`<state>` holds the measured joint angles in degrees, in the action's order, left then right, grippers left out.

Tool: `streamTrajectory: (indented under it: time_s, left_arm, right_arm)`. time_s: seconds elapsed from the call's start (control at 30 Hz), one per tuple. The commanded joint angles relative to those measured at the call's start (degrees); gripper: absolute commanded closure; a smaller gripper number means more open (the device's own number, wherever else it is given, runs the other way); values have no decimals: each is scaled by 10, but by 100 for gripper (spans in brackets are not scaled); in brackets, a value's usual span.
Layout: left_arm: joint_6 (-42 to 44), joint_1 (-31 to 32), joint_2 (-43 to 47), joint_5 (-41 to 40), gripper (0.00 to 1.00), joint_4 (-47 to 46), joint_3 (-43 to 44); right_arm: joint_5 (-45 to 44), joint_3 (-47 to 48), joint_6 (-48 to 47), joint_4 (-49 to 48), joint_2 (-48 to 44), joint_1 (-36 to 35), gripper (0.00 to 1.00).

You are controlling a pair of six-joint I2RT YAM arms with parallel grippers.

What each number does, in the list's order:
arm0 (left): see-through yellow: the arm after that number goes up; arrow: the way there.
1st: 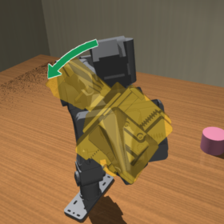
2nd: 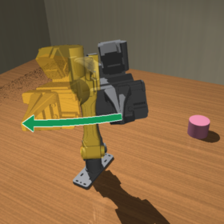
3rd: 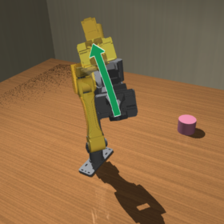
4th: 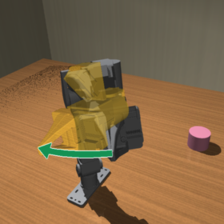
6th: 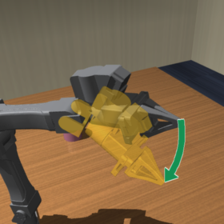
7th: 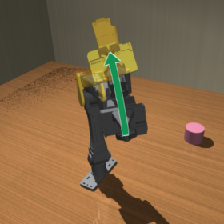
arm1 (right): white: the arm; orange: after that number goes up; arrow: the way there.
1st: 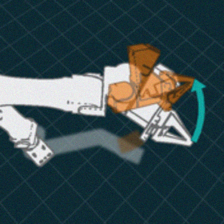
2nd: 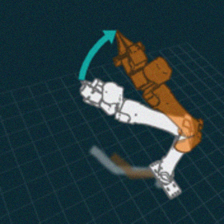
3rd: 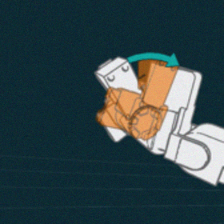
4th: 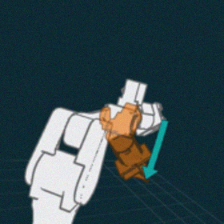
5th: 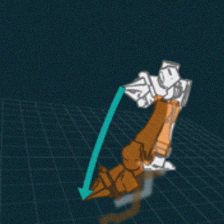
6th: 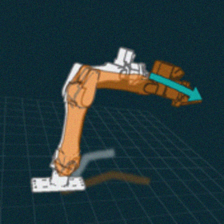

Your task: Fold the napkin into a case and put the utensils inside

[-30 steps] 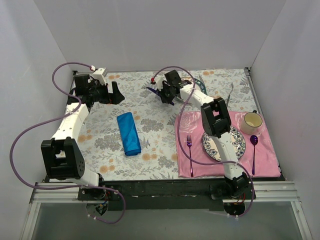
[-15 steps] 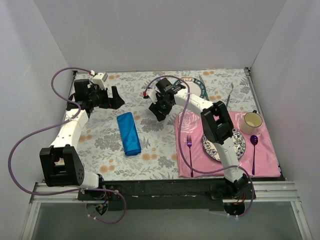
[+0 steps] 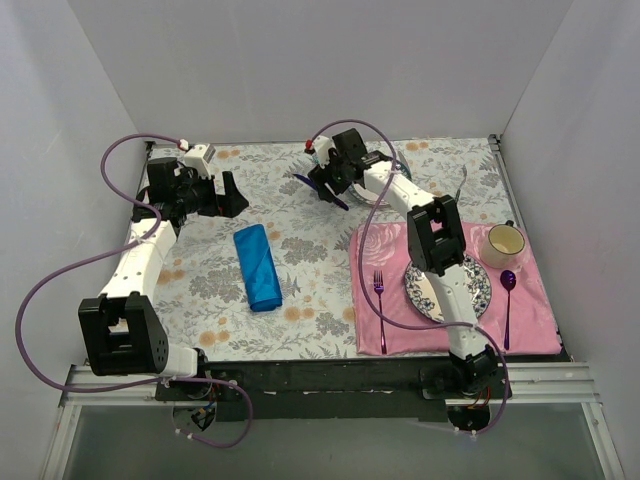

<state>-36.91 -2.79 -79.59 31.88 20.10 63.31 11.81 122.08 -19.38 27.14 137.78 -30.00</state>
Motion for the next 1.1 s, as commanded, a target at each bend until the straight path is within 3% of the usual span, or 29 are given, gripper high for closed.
streamTrajectory:
  time_s: [0.0, 0.33, 0.53, 0.63, 0.9, 1.07]
  left_arm:
    - [2, -1, 15, -9, 2, -1, 9]
    - [12, -1, 12, -18, 2, 11, 19]
    - [17, -1, 13, -22, 2, 11, 19]
    - [19, -1, 14, -25, 2, 13, 17]
    - [16, -1, 29, -24, 2, 10, 2]
    - [12, -1, 42, -24, 2, 8, -6]
  right_arm:
    - [-4, 19, 4, -46, 27, 3, 28]
    - [25, 16, -1, -50, 63, 8, 42]
    - [61, 15, 3, 3, 76, 6, 55]
    - [70, -8, -6, 38, 71, 1, 66]
    - [58, -114, -77, 117, 1, -59, 73]
    - [3, -155, -127, 175, -19, -85, 73]
